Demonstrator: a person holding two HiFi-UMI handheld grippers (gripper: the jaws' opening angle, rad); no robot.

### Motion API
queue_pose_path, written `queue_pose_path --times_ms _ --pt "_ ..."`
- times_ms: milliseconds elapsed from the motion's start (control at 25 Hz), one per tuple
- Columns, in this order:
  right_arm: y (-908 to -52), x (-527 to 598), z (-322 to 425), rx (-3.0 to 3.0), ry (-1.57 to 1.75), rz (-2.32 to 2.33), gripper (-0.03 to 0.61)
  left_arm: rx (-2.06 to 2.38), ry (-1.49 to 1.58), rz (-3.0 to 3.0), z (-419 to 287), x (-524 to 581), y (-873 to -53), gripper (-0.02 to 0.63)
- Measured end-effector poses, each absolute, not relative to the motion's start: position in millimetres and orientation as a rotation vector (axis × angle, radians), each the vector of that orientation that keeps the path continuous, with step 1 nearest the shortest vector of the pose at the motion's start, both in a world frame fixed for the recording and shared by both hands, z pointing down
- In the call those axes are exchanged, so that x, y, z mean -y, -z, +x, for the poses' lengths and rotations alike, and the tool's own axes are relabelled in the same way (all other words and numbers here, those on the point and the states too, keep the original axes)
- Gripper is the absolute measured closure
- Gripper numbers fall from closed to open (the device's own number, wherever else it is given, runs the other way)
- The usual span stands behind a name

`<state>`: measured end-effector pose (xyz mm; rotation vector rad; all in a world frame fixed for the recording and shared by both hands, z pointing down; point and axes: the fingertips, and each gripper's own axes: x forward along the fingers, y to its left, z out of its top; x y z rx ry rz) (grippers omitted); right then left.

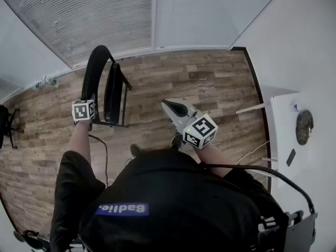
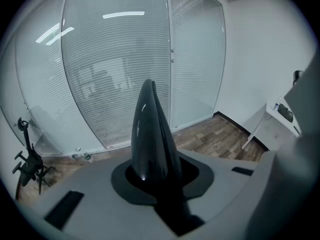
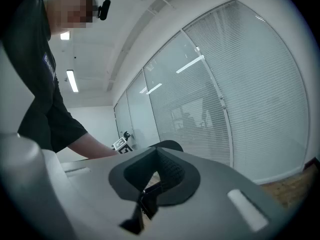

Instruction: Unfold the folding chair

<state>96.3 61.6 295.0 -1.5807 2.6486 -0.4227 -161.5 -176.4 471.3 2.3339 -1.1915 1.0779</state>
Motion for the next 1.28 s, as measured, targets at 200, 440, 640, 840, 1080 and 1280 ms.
queue_pose_path --times_ms 200,440,640,840,1080,1280 --pt "-297.8 -58.8 95.4 -2.647 0.434 -1.586 0.58 1.189 -1.082 2.337 -164.5 179.1 -473.9 0.538" --pt "-297.3 -58.2 93.3 -2.644 0.44 -1.576 0.578 1.195 -1.079 2.336 -166.2 177.5 -470.9 0.538" --pt "-302.5 -49.9 88.3 -2.631 0.491 -1.548 0.578 1.178 -1.081 2.334 -168.4 178.6 -478.2 0.538" --pt "-315.4 -41.8 87.4 -2.62 0.536 -1.568 0.578 1.196 -1.078 2.342 -168.2 178.3 -471.5 0.538" --pt "-327.9 -27.9 80.2 -2.617 0.582 -1.556 0.578 1.198 -1.075 2.346 -167.4 179.8 -473.9 0.538" --pt "-339.2 -14.7 67.4 -2.631 0.626 -1.519 0.578 1.196 -1.072 2.356 -166.7 181.2 -474.7 0.538"
